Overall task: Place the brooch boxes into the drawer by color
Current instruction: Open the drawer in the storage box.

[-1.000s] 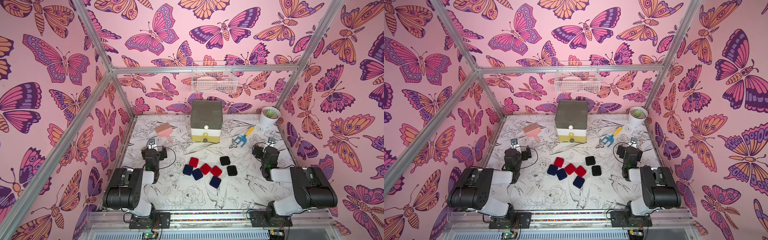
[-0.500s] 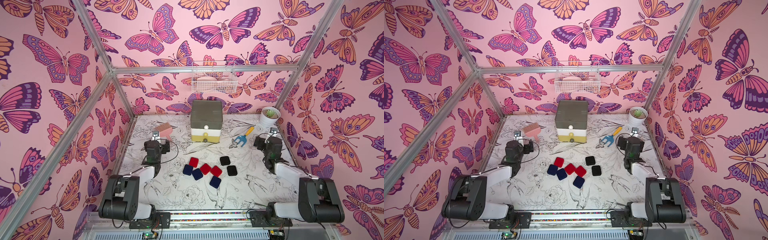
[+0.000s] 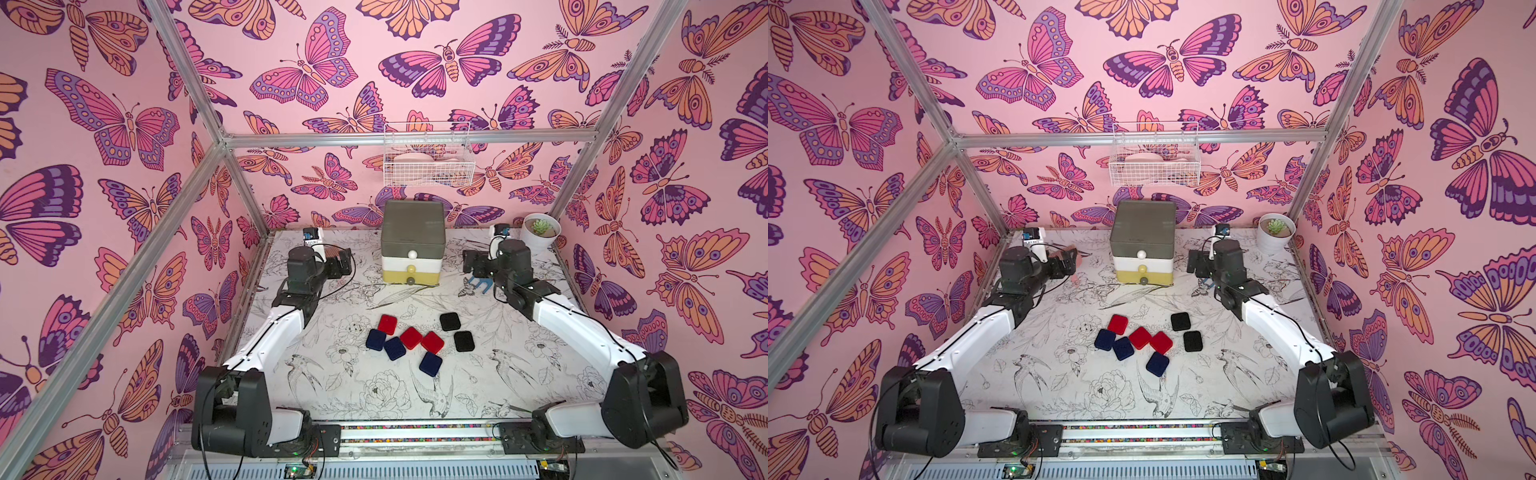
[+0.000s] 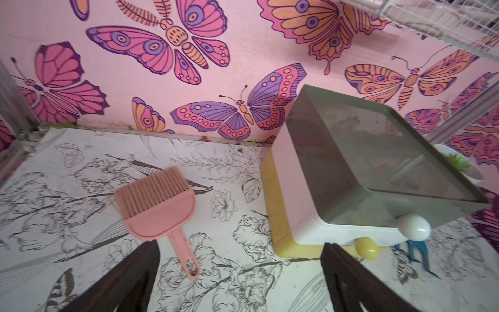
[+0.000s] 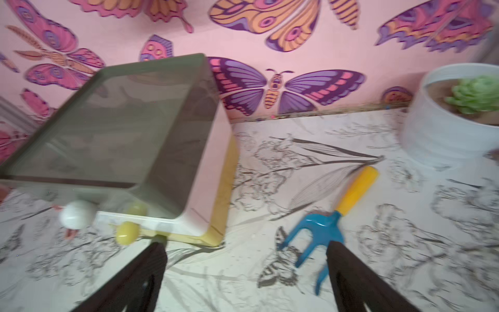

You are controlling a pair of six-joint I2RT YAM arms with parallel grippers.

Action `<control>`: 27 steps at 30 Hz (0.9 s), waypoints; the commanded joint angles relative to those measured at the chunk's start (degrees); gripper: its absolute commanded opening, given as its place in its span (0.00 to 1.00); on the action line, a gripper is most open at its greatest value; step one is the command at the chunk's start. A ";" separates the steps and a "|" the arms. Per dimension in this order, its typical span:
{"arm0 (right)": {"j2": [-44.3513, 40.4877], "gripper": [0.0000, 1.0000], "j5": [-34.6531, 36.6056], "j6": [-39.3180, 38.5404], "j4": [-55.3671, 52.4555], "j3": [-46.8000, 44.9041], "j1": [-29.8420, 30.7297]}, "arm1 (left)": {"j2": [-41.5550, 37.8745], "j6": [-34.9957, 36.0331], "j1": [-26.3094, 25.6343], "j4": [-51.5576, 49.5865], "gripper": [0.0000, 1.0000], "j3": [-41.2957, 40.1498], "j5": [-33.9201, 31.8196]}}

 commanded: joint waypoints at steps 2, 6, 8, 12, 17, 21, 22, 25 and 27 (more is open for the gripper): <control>7.31 0.95 -9.68 12.22 -2.39 7.54 4.57 | 1.92 -2.41 0.19 -6.43 1.00 3.66 7.30; 14.36 0.92 -11.88 16.87 -1.62 13.65 7.60 | 2.98 -3.97 0.51 -7.70 1.00 3.94 9.13; 17.29 0.89 -13.56 20.43 -1.14 16.48 8.01 | 3.46 -5.12 0.78 -7.73 1.00 3.66 10.56; 20.55 0.85 -15.08 25.40 1.74 18.30 8.52 | 4.23 -5.70 1.04 -7.86 1.00 3.41 13.10; 22.87 0.82 -14.87 26.60 2.16 21.14 9.70 | 3.72 -5.52 1.34 -9.13 1.00 3.15 15.39; 23.84 0.79 -14.60 27.82 3.27 21.36 10.04 | 3.00 -5.25 1.47 -9.22 1.00 1.62 15.53; 24.10 0.78 -14.60 28.42 3.68 21.25 10.07 | 2.91 -5.30 1.53 -9.22 1.00 1.30 15.71; 24.54 0.75 -14.47 29.38 4.37 21.14 10.13 | 2.70 -5.53 1.60 -9.13 1.00 0.43 16.09; 24.92 0.73 -14.40 29.74 4.64 21.32 10.12 | 2.53 -5.66 1.60 -9.13 1.00 0.05 15.97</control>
